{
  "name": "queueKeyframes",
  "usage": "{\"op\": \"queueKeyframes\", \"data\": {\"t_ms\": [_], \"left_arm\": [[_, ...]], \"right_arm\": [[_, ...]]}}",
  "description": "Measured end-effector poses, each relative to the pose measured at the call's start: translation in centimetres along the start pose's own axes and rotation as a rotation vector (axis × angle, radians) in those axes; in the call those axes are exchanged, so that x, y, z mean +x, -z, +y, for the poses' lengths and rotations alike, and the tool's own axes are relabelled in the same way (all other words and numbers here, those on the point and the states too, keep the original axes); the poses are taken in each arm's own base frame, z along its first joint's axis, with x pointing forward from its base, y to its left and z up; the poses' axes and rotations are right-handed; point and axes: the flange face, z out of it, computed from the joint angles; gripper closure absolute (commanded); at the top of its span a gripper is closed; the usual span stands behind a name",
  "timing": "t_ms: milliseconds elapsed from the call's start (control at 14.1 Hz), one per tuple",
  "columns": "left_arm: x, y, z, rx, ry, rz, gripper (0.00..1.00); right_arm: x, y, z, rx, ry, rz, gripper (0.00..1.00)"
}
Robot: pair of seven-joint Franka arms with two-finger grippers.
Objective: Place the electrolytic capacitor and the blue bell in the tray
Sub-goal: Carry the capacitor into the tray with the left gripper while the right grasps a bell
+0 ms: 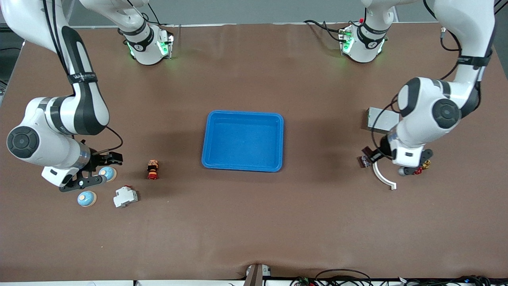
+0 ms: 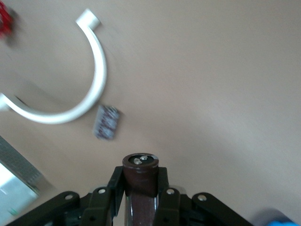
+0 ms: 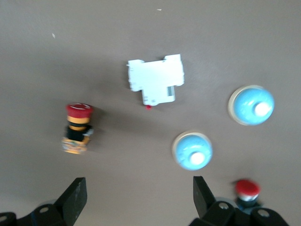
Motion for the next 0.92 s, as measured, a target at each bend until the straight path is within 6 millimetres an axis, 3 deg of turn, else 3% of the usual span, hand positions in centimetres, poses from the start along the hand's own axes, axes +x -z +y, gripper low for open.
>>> {"op": "queueKeyframes", "data": {"t_ms": [213,426,709,922], "left_arm": [[-5.1,-0.4,4.2,-0.004,0.035,-0.014,1.00],[-10.6,-1.7,8.6,-0.001,0.075,-0.038,1.00],[-16.8,-5.1,14.2,0.014,0.159,-0.080,1.00],[-20.6,-8.4,17.2,0.045,0.218,-0.060,1.00]], "right_arm": [[-1.2,-1.5,3.1,-0.009,0.111,0.020,0.00],[-1.3,-4.3,4.3,-0.004,0.153,0.003,0.00],[-1.1,-8.4,5.1,0.012,0.147,-0.037,0.00],[-1.0,-9.4,5.3,0.014,0.157,-0.047,0.00]]}}
